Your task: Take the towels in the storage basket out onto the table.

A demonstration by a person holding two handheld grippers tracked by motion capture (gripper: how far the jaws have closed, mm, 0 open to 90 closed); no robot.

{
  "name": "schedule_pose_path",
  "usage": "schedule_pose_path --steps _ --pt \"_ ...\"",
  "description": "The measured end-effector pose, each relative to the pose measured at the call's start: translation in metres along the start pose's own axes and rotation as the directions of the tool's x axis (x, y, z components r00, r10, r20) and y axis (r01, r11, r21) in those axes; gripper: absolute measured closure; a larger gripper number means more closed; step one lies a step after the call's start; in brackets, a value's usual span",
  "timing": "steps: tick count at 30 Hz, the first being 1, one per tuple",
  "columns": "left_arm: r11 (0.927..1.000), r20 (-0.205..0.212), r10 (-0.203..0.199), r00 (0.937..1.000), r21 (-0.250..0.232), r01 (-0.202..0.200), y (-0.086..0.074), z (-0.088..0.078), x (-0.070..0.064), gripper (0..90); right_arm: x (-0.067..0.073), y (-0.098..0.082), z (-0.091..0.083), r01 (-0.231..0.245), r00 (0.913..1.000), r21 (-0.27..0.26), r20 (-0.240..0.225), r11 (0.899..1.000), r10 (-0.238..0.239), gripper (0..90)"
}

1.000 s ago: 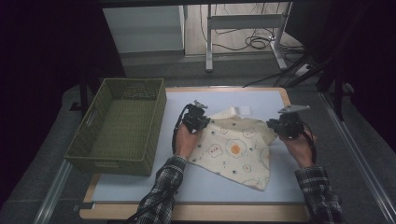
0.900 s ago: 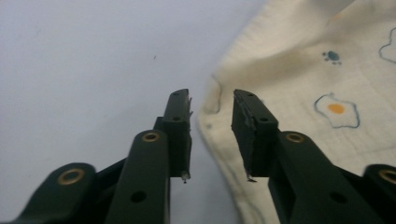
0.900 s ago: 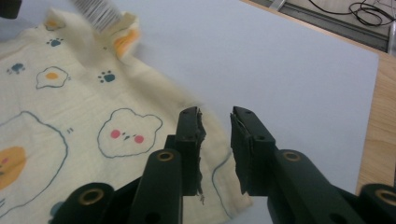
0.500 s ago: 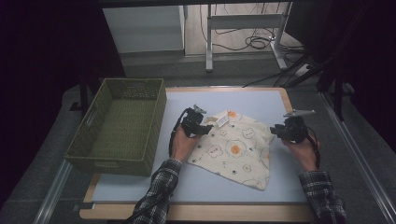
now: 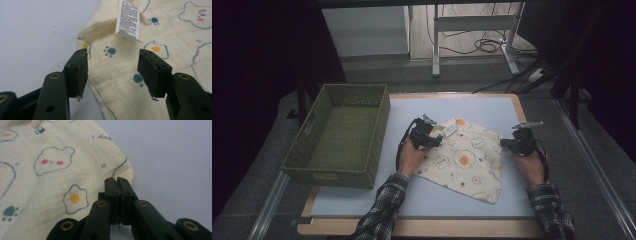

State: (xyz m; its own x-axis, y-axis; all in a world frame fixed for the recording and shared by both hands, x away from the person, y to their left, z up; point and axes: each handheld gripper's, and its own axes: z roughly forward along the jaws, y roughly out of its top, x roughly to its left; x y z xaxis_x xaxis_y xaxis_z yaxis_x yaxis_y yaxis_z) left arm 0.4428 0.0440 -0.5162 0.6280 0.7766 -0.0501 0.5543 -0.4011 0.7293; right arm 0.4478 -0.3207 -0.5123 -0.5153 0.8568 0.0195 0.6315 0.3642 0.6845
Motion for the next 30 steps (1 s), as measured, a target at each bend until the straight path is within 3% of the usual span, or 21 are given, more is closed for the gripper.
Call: schedule_pose_path --steps 2,4,6,10,12,15,19,26,30 --pt "0.9999 -0.005 0.008 1.0 -0.008 -0.009 -0.003 -0.006 -0.002 41.6 -0.002 0.007 0.0 0.006 0.9988 -0.003 0.049 1.0 -0.006 87.9" --pt "0.9998 -0.004 0.014 0.9999 -0.012 -0.014 -0.005 -0.012 -0.004 41.3 -0.011 0.015 -0.002 -0.021 0.9974 -0.027 0.068 0.999 0.022 87.5" --pt "0.9998 0.013 0.015 0.9998 -0.015 -0.014 -0.01 -0.02 -0.007 40.1 -0.019 0.019 -0.005 -0.046 0.9953 -0.033 0.084 0.998 0.049 81.5" --pt "0.9995 0.031 0.024 0.9992 -0.02 -0.023 -0.024 -0.035 -0.009 40.1 -0.015 0.013 -0.014 -0.042 0.9977 -0.042 0.051 0.998 0.045 72.8" --pt "0.9996 0.047 0.02 0.9987 -0.018 -0.019 -0.032 -0.042 -0.01 41.8 -0.007 0.005 -0.023 -0.024 0.9992 -0.042 0.03 0.999 0.025 71.5" --pt "0.9996 0.077 0.022 0.9968 -0.017 -0.021 -0.049 -0.054 -0.013 46.0 0.009 -0.014 -0.038 -0.015 0.9985 -0.043 -0.052 0.999 0.012 70.8" --pt "0.9997 0.101 0.023 0.9946 0.001 -0.023 -0.069 -0.065 -0.019 51.2 0.038 -0.04 -0.057 0.045 0.9906 -0.019 -0.128 0.999 -0.047 70.4" --pt "0.9995 0.067 0.029 0.9974 0.01 -0.029 -0.094 -0.078 -0.023 50.6 0.088 -0.077 -0.09 0.141 0.9635 -0.017 -0.227 0.99 -0.142 69.2" --pt "0.9991 0.041 0.03 0.9987 0.028 -0.031 -0.101 -0.076 -0.024 50.2 0.11 -0.095 -0.097 0.177 0.9397 -0.021 -0.294 0.984 -0.175 65.1"
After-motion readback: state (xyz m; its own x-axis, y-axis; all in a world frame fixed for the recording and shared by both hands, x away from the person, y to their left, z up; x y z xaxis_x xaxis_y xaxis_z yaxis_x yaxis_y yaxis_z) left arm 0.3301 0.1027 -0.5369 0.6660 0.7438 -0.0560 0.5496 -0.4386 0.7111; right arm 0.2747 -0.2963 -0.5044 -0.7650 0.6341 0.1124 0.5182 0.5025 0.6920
